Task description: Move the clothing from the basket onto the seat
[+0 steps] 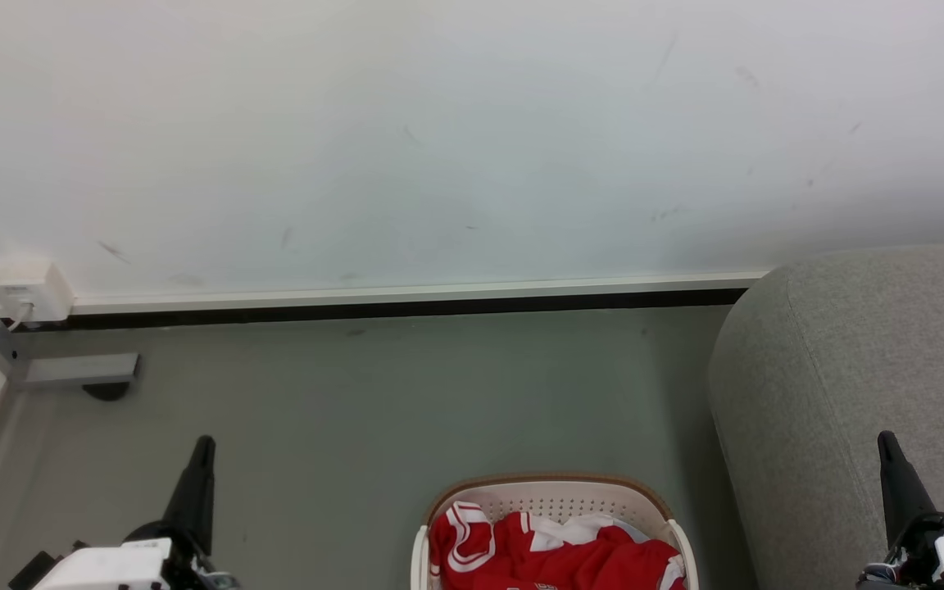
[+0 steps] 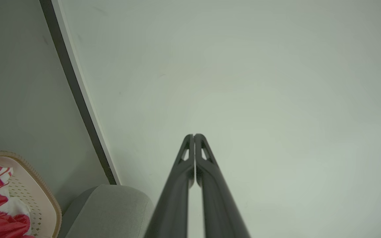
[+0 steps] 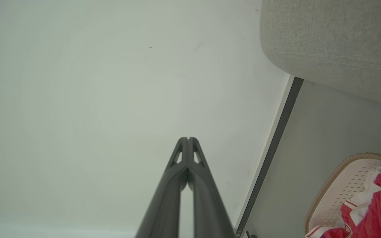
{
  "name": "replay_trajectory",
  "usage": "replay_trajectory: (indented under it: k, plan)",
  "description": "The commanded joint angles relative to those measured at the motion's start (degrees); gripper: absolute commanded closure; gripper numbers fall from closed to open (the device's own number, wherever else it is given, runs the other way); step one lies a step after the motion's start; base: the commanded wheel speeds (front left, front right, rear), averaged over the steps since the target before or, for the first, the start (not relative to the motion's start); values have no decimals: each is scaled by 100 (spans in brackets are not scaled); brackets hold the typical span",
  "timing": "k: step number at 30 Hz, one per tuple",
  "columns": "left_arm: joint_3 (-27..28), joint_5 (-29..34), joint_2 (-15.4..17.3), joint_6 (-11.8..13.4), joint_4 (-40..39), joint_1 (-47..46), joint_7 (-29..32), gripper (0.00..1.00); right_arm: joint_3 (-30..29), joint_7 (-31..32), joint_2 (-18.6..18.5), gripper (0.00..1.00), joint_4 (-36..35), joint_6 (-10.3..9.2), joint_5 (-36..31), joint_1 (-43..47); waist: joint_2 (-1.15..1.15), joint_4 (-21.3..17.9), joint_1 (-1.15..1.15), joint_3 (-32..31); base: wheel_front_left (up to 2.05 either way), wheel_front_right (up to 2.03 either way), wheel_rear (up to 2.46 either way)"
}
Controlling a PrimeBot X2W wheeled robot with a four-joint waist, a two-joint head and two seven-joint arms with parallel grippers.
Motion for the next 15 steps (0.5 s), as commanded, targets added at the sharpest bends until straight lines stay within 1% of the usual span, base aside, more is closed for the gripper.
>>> replay_trajectory:
  k: [1, 2, 3, 9, 15]
  plan:
    - [11, -73, 37, -27, -11, -40, 25, 100, -17, 22, -36, 100, -28, 0, 0, -34, 0, 0, 0, 0, 0, 0, 0]
    - [11, -73, 37, -27, -11, -40, 25, 100, -17, 22, -36, 100, -28, 0, 0, -34, 0, 0, 0, 0, 0, 0, 0]
    - [-3, 2, -3, 1, 15, 6, -7, 0, 2, -6, 3, 0, 15, 0, 1, 5, 0, 0, 0, 0, 0, 0, 0]
    - [-138, 44, -13, 2, 116, 13, -166, 0, 53, -156, 11, 0, -1, 0, -98, 75, 0, 2, 0, 2, 0, 0, 0]
    - [-228, 258, -9, 0, 184, -16, -335, 0, 140, -335, -38, 0, -64, 0, -437, 117, 0, 8, 0, 3, 0, 0, 0]
